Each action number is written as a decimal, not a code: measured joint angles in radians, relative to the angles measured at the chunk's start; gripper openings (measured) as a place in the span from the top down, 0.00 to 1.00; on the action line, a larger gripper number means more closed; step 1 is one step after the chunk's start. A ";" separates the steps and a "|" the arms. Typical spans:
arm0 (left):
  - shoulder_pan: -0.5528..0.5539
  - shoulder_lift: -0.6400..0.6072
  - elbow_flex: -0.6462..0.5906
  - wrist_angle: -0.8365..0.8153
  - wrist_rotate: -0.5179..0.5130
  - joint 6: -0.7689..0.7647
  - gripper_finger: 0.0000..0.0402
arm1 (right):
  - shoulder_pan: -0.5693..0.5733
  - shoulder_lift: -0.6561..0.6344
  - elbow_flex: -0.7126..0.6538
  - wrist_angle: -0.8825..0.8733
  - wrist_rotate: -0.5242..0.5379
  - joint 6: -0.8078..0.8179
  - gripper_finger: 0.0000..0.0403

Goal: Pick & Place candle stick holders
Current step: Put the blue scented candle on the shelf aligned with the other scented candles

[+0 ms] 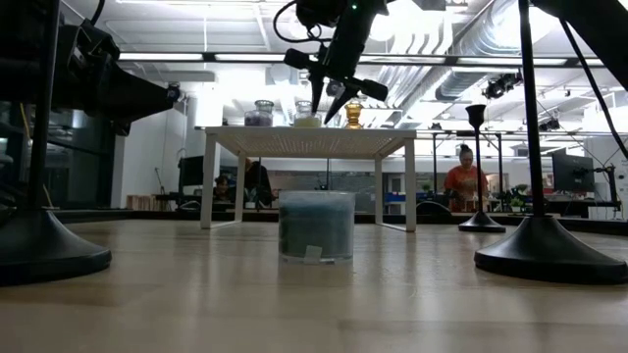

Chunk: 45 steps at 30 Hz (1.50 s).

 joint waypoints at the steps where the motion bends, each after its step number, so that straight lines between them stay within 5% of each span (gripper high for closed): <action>1: 0.000 0.000 0.000 0.000 0.000 0.000 0.67 | 0.000 0.000 0.000 0.007 0.000 0.000 0.72; 20: 0.000 0.000 0.000 0.000 0.000 0.000 0.67 | 0.042 -0.067 0.000 0.001 0.002 -0.038 0.69; 26: 0.000 0.000 0.000 0.000 0.000 0.000 0.67 | 0.076 -0.075 -0.001 -0.064 -0.073 -0.052 0.69; 40: 0.000 0.000 0.000 0.000 0.000 0.000 0.67 | 0.105 -0.075 -0.018 -0.092 -0.167 -0.115 0.97; 45: 0.000 0.000 0.000 0.000 0.000 0.000 0.67 | 0.123 -0.075 -0.018 -0.101 -0.210 -0.181 0.99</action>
